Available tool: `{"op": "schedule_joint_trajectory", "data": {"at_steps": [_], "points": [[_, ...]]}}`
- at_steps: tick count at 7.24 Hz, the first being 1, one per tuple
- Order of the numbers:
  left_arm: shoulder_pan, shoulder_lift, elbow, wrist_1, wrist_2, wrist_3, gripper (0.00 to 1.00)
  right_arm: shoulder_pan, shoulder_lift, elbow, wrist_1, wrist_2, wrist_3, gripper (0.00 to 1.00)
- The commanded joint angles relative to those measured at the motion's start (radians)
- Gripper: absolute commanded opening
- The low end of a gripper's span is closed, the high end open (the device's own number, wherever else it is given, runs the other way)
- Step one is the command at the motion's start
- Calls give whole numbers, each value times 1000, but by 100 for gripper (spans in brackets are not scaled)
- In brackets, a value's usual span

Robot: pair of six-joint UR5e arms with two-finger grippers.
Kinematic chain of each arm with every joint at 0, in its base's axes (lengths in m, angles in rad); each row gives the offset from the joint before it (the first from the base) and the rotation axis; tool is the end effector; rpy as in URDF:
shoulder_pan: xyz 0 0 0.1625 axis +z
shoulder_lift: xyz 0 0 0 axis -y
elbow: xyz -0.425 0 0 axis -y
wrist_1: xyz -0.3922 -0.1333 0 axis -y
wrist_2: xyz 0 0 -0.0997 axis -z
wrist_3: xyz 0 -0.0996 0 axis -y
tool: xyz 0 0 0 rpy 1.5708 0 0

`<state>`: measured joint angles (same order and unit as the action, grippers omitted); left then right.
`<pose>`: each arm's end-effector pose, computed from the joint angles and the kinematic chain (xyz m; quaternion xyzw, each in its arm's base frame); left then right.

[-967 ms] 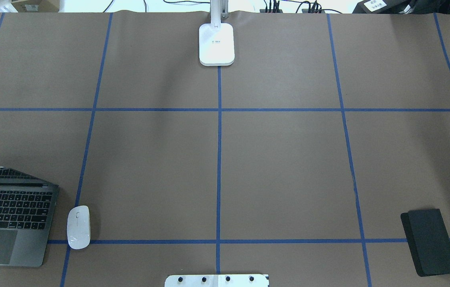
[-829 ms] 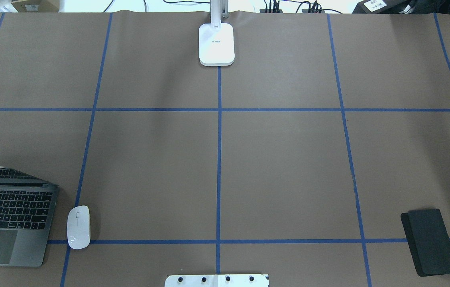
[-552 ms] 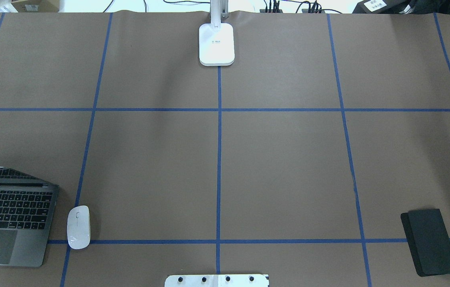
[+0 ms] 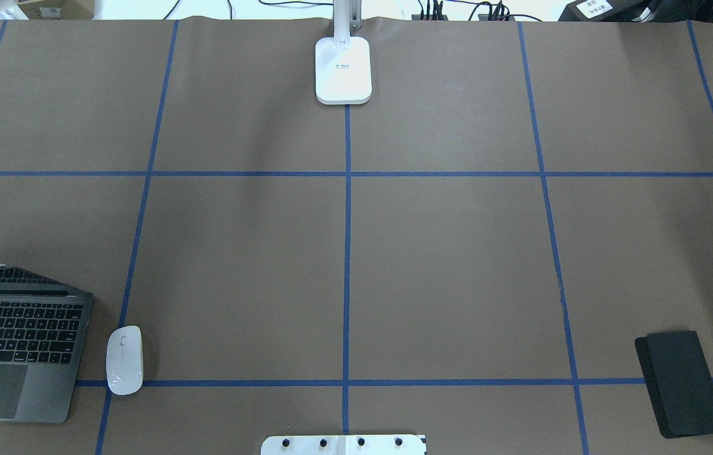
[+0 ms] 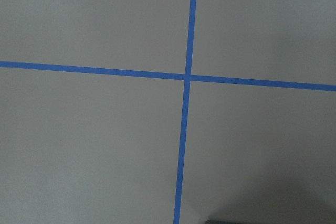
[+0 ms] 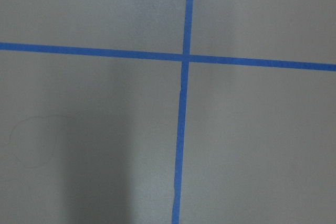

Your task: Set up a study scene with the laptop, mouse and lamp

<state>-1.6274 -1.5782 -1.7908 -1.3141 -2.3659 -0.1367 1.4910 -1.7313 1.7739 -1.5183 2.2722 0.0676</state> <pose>-0.0894 -0.4786 0.5717 -0.0290 0.3863 -0.0946 0.9171 0.0345 -0.4345 0.6316 0.0192 -0.3455 -0.0220 0.9380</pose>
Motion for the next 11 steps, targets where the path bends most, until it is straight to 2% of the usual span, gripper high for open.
{"op": "schedule_joint_trajectory", "data": {"at_steps": [1,3,4,6,8,11], "points": [[6,82,-118,1,-4,-264,100,-5,-27,1,15,-2,-14,100],[46,176,-231,0,-22,-509,100,-6,-72,21,58,18,-14,100],[85,185,-266,-7,-42,-656,100,-6,-83,21,64,36,-14,100],[162,185,-283,-40,-85,-888,100,-5,-115,21,66,70,-9,100],[307,185,-298,-155,-85,-1218,100,-5,-154,50,67,69,-8,100],[406,185,-295,-212,-73,-1475,100,-5,-172,73,72,72,-8,100]]}}
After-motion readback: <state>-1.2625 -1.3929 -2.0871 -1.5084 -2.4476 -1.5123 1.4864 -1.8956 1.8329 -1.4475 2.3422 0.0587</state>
